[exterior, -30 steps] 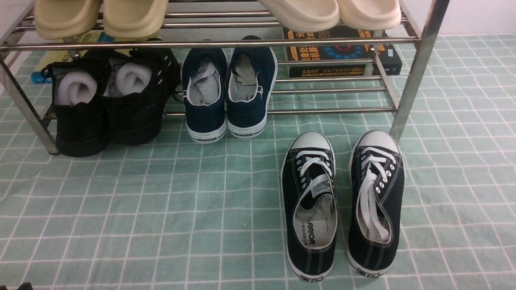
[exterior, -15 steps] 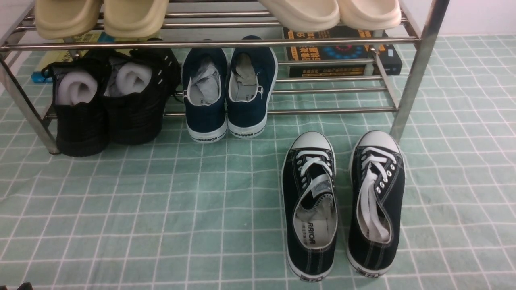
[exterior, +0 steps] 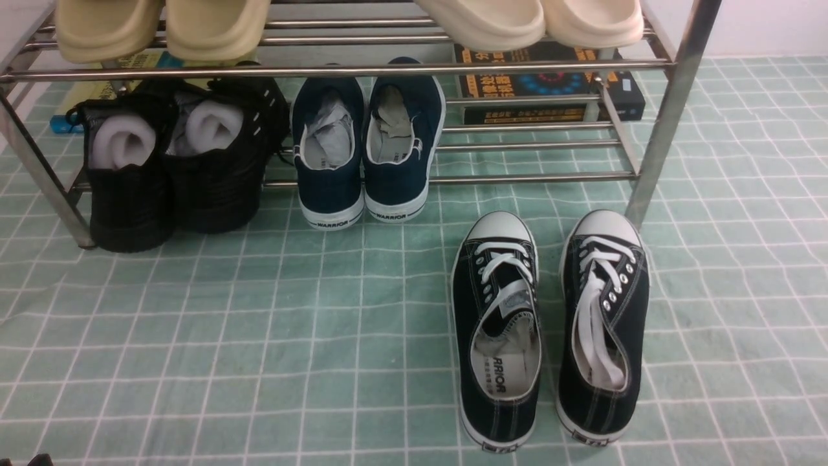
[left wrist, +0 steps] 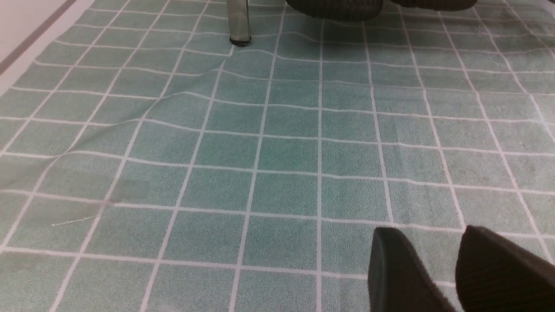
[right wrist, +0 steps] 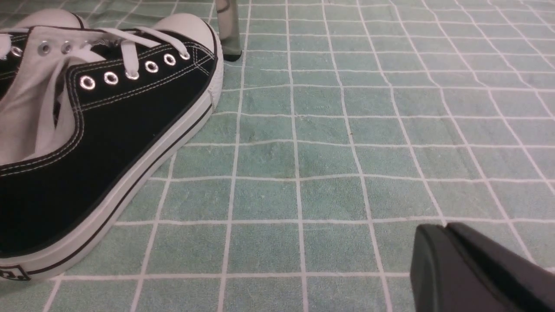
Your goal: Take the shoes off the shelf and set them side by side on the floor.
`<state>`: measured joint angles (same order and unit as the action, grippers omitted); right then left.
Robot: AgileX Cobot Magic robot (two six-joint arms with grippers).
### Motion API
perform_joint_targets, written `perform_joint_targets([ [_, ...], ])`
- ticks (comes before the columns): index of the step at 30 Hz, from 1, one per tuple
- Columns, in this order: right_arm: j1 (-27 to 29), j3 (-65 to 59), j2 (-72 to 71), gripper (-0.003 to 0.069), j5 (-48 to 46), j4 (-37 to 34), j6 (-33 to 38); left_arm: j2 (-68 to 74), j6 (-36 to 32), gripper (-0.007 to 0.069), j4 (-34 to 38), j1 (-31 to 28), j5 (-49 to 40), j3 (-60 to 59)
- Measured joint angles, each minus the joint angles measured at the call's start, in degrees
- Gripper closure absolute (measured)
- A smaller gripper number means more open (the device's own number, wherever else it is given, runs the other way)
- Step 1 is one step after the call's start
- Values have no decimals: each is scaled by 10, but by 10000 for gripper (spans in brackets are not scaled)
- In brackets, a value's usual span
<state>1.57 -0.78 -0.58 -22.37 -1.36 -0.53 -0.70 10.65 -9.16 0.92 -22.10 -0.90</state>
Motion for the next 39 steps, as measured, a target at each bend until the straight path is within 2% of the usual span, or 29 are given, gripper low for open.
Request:
perform_joint_targets([
  [39,0,0,0,565,0,0,0,0,0,383,0,0,0,0],
])
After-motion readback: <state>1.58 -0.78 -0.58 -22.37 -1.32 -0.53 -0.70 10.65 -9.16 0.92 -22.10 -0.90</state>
